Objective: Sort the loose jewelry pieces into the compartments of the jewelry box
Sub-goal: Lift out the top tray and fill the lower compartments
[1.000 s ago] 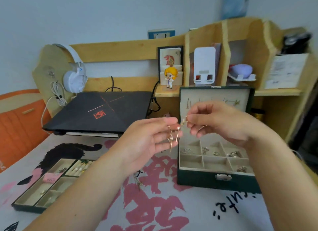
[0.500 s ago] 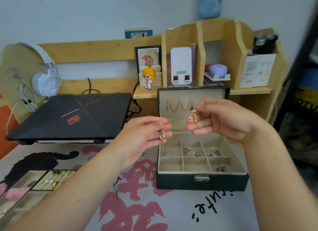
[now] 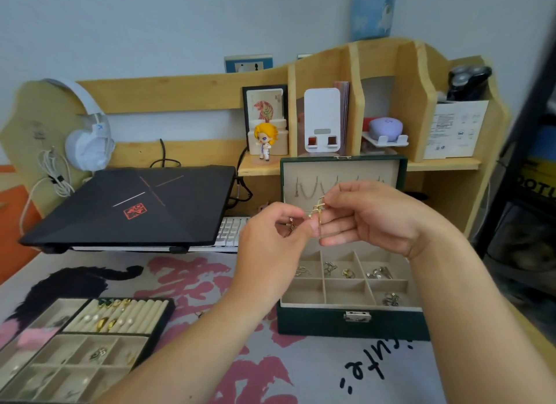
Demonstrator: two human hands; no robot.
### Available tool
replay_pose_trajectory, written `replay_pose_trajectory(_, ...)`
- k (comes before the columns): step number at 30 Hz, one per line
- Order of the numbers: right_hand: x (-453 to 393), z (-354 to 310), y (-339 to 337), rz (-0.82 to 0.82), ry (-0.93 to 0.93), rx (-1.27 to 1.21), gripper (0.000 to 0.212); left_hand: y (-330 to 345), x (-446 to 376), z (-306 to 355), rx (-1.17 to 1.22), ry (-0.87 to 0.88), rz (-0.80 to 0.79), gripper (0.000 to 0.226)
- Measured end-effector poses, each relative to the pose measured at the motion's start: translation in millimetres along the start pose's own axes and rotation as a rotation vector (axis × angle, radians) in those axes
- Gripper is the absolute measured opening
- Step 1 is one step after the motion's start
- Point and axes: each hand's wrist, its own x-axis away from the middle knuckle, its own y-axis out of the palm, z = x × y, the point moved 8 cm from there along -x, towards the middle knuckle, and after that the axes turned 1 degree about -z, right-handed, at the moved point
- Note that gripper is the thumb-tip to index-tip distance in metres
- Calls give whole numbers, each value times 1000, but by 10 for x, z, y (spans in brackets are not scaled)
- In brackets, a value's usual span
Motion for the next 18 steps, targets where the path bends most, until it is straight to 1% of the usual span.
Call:
replay_pose_trajectory(3,-7,13,34,-6,10,8,13,-40,-25,37,-65,44,21,5)
replay_pose_trajectory(7,-2,28,89,-24,42,-3,12,-84,-63,46,-145,60,-26,2)
replay_pose_trajectory(8,-3,38,99,-29,48,21,12,-101,-86,19,-147,14,-66,3)
replay_pose_trajectory(9,-7,44,97,-22,43,78,13,-116,-115,-32,-91,-73,-121,4)
replay_pose_trajectory(10,-11,31,77,6,18,183,14,-118,-124,-95,37,-205,-190,6)
replay_pose_trajectory(11,-13,-9,47,51,-34,326,17,-101,-104,-148,215,-360,-260,9)
replay_pose_trajectory(12,-9,-87,36,97,-118,466,21,-84,-67,-180,385,-500,-312,13)
replay_pose_trajectory(13,5,-185,65,116,-219,564,24,-81,-39,-197,493,-596,-343,16)
replay_pose_trajectory(15,39,-316,234,47,-383,636,23,-95,-16,-217,547,-664,-375,18)
replay_pose_trajectory(16,39,-334,322,9,-430,644,19,-107,-8,-222,555,-669,-379,18)
replay_pose_trajectory(18,23,-342,401,16,-486,644,13,-118,12,-226,563,-677,-377,16)
